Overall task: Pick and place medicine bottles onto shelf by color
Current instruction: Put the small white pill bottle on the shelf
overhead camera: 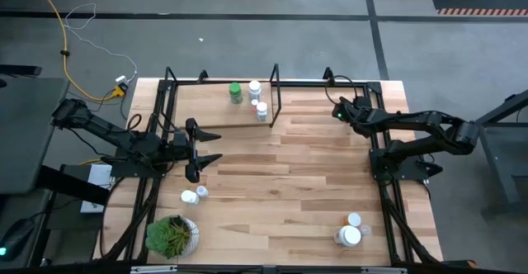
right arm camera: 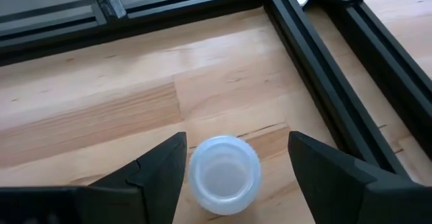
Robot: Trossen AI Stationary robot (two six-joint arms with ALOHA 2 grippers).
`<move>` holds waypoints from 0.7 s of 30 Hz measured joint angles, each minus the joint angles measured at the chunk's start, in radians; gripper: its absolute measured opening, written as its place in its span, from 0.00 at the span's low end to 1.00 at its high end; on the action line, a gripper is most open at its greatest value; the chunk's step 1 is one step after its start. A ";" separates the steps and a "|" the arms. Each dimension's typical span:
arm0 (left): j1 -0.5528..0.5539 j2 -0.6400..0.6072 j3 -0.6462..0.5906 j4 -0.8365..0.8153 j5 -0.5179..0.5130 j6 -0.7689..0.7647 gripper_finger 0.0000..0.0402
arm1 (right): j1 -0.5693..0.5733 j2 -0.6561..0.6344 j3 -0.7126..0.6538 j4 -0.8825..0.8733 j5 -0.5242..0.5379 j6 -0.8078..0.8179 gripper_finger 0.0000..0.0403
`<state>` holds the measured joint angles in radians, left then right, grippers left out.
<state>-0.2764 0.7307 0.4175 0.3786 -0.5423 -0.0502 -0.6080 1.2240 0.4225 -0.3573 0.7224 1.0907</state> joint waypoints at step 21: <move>0.000 0.000 0.000 0.000 0.000 -0.001 0.69 | -0.013 0.000 0.000 0.012 -0.024 -0.099 0.32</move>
<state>-0.2767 0.7310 0.4175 0.3790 -0.5419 -0.0509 -0.6212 1.2240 0.4229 -0.3450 0.6982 0.9921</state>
